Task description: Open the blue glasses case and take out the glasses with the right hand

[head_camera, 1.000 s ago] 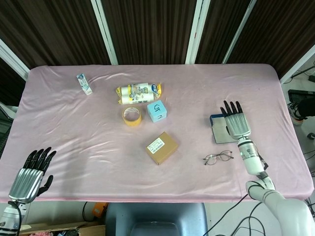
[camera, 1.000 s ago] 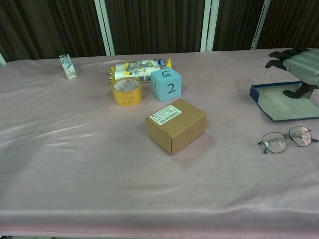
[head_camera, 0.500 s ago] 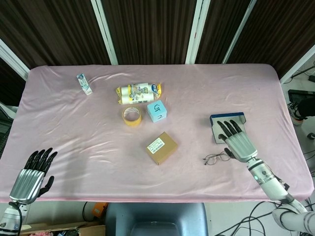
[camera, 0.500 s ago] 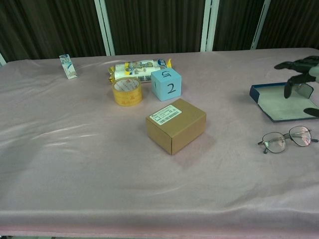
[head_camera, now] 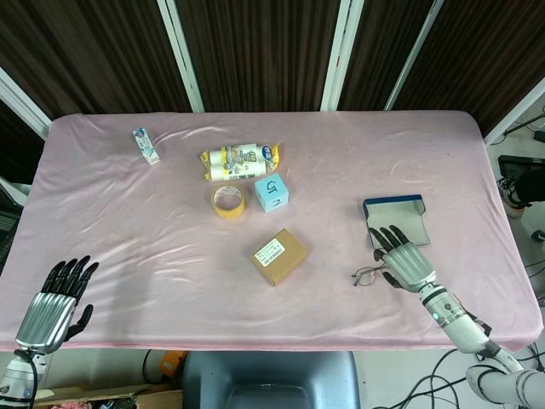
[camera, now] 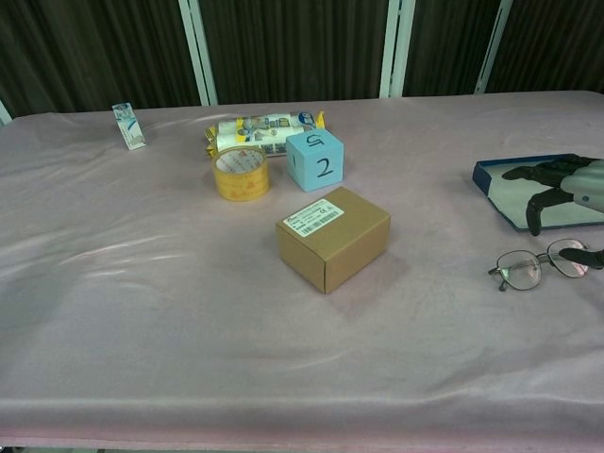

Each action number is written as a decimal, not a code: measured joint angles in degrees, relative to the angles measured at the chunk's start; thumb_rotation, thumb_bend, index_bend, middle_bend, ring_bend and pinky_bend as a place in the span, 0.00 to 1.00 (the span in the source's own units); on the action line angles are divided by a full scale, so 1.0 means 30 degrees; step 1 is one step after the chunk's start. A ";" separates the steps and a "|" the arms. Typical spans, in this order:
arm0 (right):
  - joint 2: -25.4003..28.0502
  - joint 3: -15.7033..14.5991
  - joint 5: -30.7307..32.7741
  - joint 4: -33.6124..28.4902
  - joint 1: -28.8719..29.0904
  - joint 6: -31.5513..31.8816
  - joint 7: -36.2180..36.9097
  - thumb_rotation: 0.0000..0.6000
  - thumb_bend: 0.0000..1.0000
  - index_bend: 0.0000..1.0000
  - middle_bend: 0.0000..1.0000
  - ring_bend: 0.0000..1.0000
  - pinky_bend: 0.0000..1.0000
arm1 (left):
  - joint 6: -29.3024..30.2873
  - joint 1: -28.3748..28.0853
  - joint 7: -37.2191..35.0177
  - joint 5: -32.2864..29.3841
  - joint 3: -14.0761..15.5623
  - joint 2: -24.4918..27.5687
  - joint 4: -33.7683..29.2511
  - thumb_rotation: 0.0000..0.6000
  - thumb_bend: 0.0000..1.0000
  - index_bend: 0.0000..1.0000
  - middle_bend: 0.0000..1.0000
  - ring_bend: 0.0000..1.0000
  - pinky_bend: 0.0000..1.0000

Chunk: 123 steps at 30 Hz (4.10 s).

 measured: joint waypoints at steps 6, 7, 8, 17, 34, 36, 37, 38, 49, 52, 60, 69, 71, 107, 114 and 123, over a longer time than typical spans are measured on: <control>-0.0451 -0.0044 -0.0006 0.0656 0.0126 -0.0404 0.0275 1.00 0.49 0.56 0.01 0.00 0.00 | 0.0070 0.0026 -0.0179 -0.0044 -0.0045 0.0073 0.0024 1.00 0.42 0.00 0.00 0.00 0.08; -0.0522 -0.0049 0.0013 0.0764 0.0140 -0.0480 0.0353 1.00 0.49 0.57 0.01 0.00 0.00 | 0.0070 0.0025 -0.0180 -0.0027 -0.0037 0.0075 0.0025 1.00 0.42 0.00 0.00 0.00 0.08; -0.0573 -0.0060 0.0017 0.0838 0.0154 -0.0544 0.0399 1.00 0.49 0.57 0.01 0.00 0.00 | 0.0069 0.0023 -0.0176 -0.0008 -0.0028 0.0076 0.0021 1.00 0.42 0.00 0.00 0.00 0.08; -0.1037 -0.0101 -0.0102 0.1456 0.0291 -0.0728 0.0438 1.00 0.50 0.60 0.01 0.00 0.00 | 0.0128 0.0055 -0.0199 -0.0032 -0.0049 0.0091 0.0004 1.00 0.42 0.00 0.00 0.00 0.08; -0.1236 -0.0289 -0.0245 0.1625 0.0330 -0.0931 0.0528 1.00 0.55 0.64 0.03 0.00 0.00 | 0.0240 0.0099 -0.0330 0.0034 -0.0043 0.0143 0.0012 1.00 0.42 0.00 0.00 0.00 0.08; -0.1261 -0.0292 -0.0252 0.1633 0.0331 -0.0931 0.0579 1.00 0.55 0.65 0.04 0.00 0.00 | 0.0266 0.0109 -0.0355 0.0045 -0.0044 0.0151 0.0017 1.00 0.42 0.00 0.00 0.00 0.08; -0.1277 -0.0296 -0.0267 0.1646 0.0337 -0.0932 0.0606 1.00 0.56 0.65 0.04 0.00 0.00 | 0.0269 0.0110 -0.0359 0.0051 -0.0042 0.0153 0.0018 1.00 0.42 0.00 0.00 0.00 0.08; -0.1290 -0.0299 -0.0276 0.1664 0.0342 -0.0932 0.0607 1.00 0.56 0.66 0.04 0.00 0.00 | 0.0271 0.0113 -0.0370 0.0055 -0.0040 0.0157 0.0017 1.00 0.42 0.00 0.00 0.00 0.08; -0.1360 -0.0335 -0.0250 0.1742 0.0368 -0.1070 0.0523 1.00 0.63 0.72 0.07 0.00 0.00 | 0.0326 0.0146 -0.0409 0.0071 -0.0037 0.0178 0.0016 1.00 0.42 0.00 0.00 0.00 0.08; -0.1363 -0.0283 -0.0256 0.1663 0.0374 -0.0973 0.0532 1.00 0.64 0.73 0.07 0.00 0.00 | 0.0354 0.0159 -0.0432 0.0085 -0.0037 0.0183 0.0023 1.00 0.42 0.00 0.00 0.00 0.08; -0.1377 0.0077 -0.0252 0.1292 0.0451 -0.0526 0.0637 1.00 0.64 0.73 0.09 0.00 0.00 | 0.0467 0.0198 -0.0560 0.0128 -0.0047 0.0221 0.0035 1.00 0.42 0.00 0.00 0.00 0.08; -0.1853 0.1266 0.0644 0.1078 0.1310 -0.1232 0.0523 1.00 0.64 0.73 0.10 0.00 0.00 | 0.0395 0.0179 -0.0515 0.0179 -0.0013 0.0204 0.0044 1.00 0.42 0.00 0.00 0.00 0.08; -0.2136 0.1799 0.1085 0.1059 0.1758 -0.1622 0.0319 1.00 0.64 0.73 0.10 0.00 0.00 | 0.0396 0.0184 -0.0492 0.0142 -0.0032 0.0194 0.0046 1.00 0.42 0.00 0.00 0.00 0.08; -0.5335 0.5027 0.7171 0.1651 0.4700 -0.3005 -0.5703 1.00 0.41 0.20 0.00 0.00 0.00 | 0.0507 0.0224 -0.0984 -0.0002 -0.0130 0.0349 0.0160 1.00 0.42 0.00 0.00 0.00 0.08; -0.0822 0.3507 0.5311 -0.5296 0.1177 0.2006 -0.5671 1.00 0.38 0.09 0.00 0.00 0.00 | 0.1118 0.0407 -0.1519 0.0170 -0.0206 0.0456 0.0256 1.00 0.42 0.00 0.00 0.00 0.08; 0.2748 -0.0096 0.2206 -0.8555 -0.6555 1.1104 -0.4498 1.00 0.37 0.06 0.00 0.00 0.00 | 0.1494 0.0579 -0.1537 0.0644 -0.0058 0.0455 0.0374 1.00 0.42 0.00 0.00 0.00 0.07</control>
